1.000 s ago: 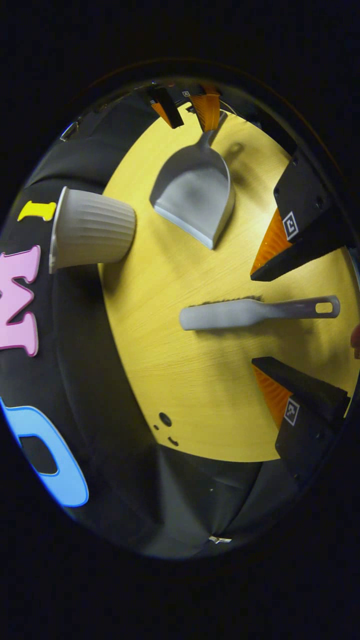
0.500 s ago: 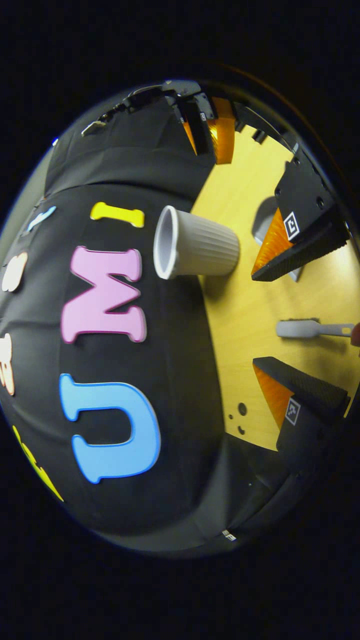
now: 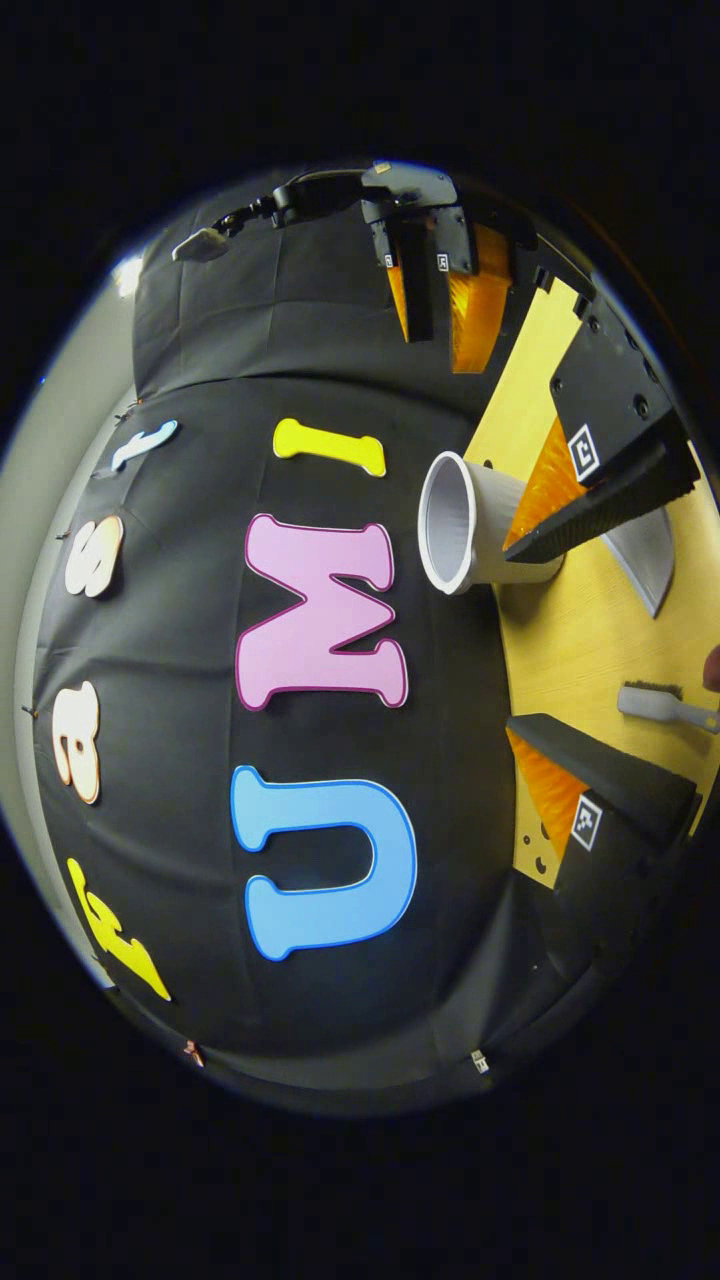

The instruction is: Pick up the small broom and dustpan from the desktop, sweep the trash into the dustpan with the broom, and then empty the trash into the garbage bin.

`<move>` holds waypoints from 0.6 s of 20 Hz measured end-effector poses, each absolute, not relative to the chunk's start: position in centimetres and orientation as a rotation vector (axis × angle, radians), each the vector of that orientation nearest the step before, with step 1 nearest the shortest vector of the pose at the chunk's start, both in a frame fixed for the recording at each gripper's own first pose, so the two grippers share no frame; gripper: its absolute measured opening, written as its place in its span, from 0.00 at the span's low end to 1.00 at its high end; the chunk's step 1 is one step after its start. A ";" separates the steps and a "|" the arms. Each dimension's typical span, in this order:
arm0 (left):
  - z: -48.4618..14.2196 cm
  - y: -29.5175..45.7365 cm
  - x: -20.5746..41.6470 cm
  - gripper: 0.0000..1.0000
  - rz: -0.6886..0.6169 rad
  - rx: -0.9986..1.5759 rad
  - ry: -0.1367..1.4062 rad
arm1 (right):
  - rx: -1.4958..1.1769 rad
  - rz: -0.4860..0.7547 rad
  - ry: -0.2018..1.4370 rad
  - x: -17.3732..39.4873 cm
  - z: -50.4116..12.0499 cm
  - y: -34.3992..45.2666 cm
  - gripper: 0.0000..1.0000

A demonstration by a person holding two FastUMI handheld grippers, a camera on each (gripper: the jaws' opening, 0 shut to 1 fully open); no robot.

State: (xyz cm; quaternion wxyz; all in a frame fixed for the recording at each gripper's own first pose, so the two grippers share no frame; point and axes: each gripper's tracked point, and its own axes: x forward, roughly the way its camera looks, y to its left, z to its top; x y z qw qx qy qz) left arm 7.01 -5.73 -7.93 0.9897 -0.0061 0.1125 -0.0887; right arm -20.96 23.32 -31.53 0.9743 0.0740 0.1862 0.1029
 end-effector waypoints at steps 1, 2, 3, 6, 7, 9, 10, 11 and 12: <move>-7.7 -6.2 6.9 0.98 -0.170 -0.017 0.229 | 0.164 0.229 0.366 -20.9 -31.1 23.2 0.98; -7.6 -6.7 6.6 0.97 -0.163 -0.024 0.233 | 0.172 0.234 0.350 -20.7 -30.8 22.8 0.98; -7.4 -7.1 6.5 0.97 -0.151 -0.027 0.240 | 0.174 0.236 0.331 -20.7 -30.4 22.2 0.98; -6.5 -8.2 6.2 0.97 -0.115 -0.018 0.235 | 0.194 0.263 0.298 -20.7 -29.9 21.7 0.98; -6.2 -8.8 6.0 0.97 -0.115 -0.020 0.234 | 0.201 0.270 0.290 -20.7 -29.6 21.4 0.98; -5.9 -10.0 5.9 0.97 -0.119 -0.023 0.231 | 0.197 0.280 0.283 -20.6 -29.8 20.6 0.98; -6.0 -10.4 6.0 0.97 -0.115 -0.025 0.234 | 0.196 0.283 0.281 -20.6 -29.7 20.4 0.98; -6.0 -11.0 5.9 0.97 -0.114 -0.029 0.238 | 0.197 0.286 0.273 -20.7 -29.6 20.1 0.98; -5.6 -11.9 5.3 0.97 -0.113 -0.034 0.237 | 0.198 0.285 0.264 -20.6 -29.5 19.9 0.98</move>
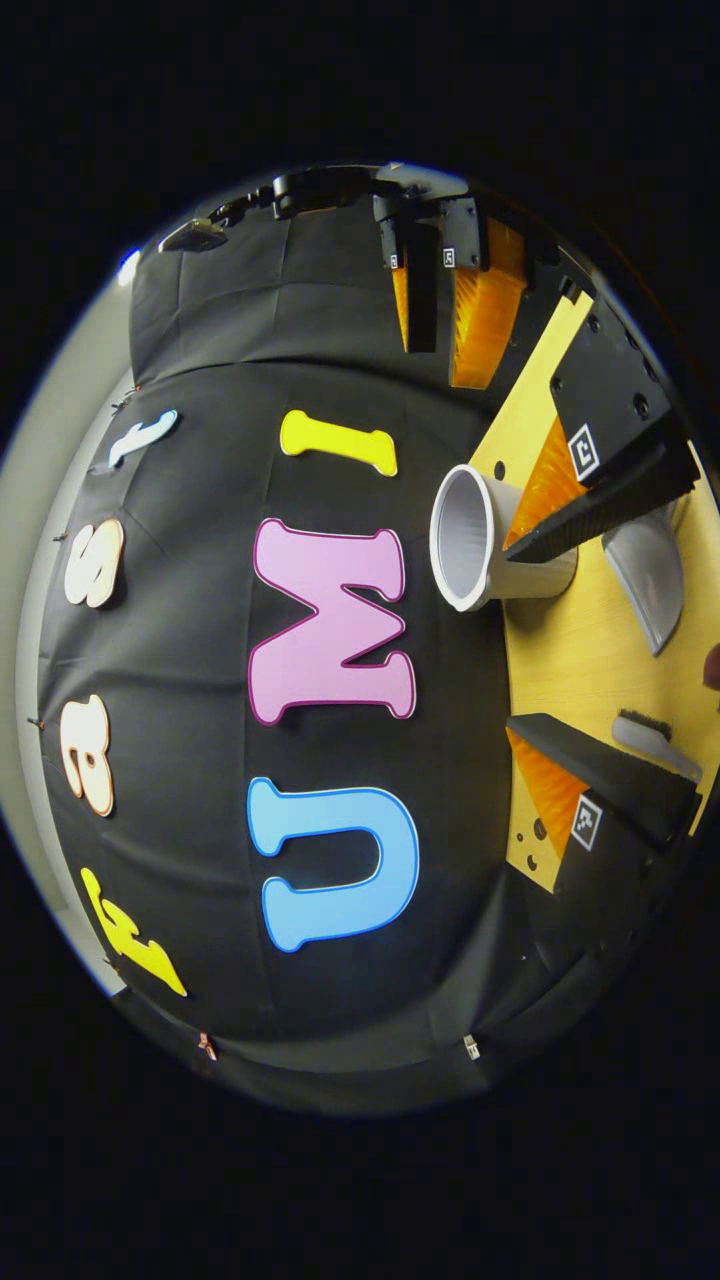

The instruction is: Pick up the small broom and dustpan from the desktop, sweep the trash into the dustpan with the broom, and then empty the trash into the garbage bin.

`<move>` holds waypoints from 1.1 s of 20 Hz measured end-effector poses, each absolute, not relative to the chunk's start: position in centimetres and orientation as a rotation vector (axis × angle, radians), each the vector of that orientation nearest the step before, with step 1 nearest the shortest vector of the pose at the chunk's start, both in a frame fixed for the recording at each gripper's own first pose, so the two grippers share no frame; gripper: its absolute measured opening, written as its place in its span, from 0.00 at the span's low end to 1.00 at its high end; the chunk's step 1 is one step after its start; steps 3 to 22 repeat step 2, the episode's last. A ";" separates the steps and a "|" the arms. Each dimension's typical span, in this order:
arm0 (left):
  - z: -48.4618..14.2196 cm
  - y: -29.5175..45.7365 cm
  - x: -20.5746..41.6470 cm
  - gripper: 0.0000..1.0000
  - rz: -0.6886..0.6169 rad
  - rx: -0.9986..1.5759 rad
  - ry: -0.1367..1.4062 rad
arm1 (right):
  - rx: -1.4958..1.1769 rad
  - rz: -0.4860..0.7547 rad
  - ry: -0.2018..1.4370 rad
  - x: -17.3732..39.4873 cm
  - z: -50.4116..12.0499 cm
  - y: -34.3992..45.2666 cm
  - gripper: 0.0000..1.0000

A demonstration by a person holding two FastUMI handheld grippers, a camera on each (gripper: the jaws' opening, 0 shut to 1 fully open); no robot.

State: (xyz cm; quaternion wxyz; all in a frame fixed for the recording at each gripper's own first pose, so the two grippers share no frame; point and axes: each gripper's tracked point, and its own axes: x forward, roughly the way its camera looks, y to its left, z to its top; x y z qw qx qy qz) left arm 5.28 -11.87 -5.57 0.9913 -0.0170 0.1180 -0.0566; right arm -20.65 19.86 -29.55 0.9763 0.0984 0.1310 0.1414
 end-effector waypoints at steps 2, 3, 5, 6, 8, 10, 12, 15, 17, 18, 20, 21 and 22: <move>-5.5 -12.7 5.3 0.98 -0.113 -0.042 0.239 | 0.198 0.284 0.265 -20.7 -29.8 19.4 0.98; -5.5 -12.7 5.3 0.98 -0.113 -0.042 0.239 | 0.198 0.284 0.265 -20.7 -29.8 19.4 0.98; -5.5 -12.7 5.3 0.98 -0.113 -0.042 0.239 | 0.198 0.284 0.265 -20.7 -29.8 19.4 0.98; -5.5 -12.7 5.3 0.98 -0.113 -0.042 0.239 | 0.198 0.284 0.265 -20.7 -29.8 19.4 0.98; -5.5 -12.7 5.3 0.98 -0.113 -0.042 0.239 | 0.198 0.284 0.265 -20.7 -29.8 19.4 0.98; -5.5 -12.7 5.3 0.98 -0.113 -0.042 0.239 | 0.198 0.284 0.265 -20.7 -29.8 19.4 0.98; -5.5 -12.7 5.3 0.98 -0.113 -0.042 0.239 | 0.198 0.284 0.265 -20.7 -29.8 19.4 0.98; -5.5 -12.7 5.3 0.98 -0.113 -0.042 0.239 | 0.198 0.284 0.265 -20.7 -29.8 19.4 0.98; -5.5 -12.7 5.3 0.98 -0.113 -0.042 0.239 | 0.198 0.284 0.265 -20.7 -29.8 19.4 0.98; -5.5 -12.7 5.3 0.98 -0.113 -0.042 0.239 | 0.198 0.284 0.265 -20.7 -29.8 19.4 0.98; -5.5 -12.7 5.3 0.98 -0.113 -0.042 0.239 | 0.198 0.284 0.265 -20.7 -29.8 19.4 0.98; -5.5 -12.7 5.3 0.98 -0.113 -0.042 0.239 | 0.198 0.284 0.265 -20.7 -29.8 19.4 0.98; -5.5 -12.7 5.3 0.98 -0.113 -0.042 0.239 | 0.198 0.284 0.265 -20.7 -29.8 19.4 0.98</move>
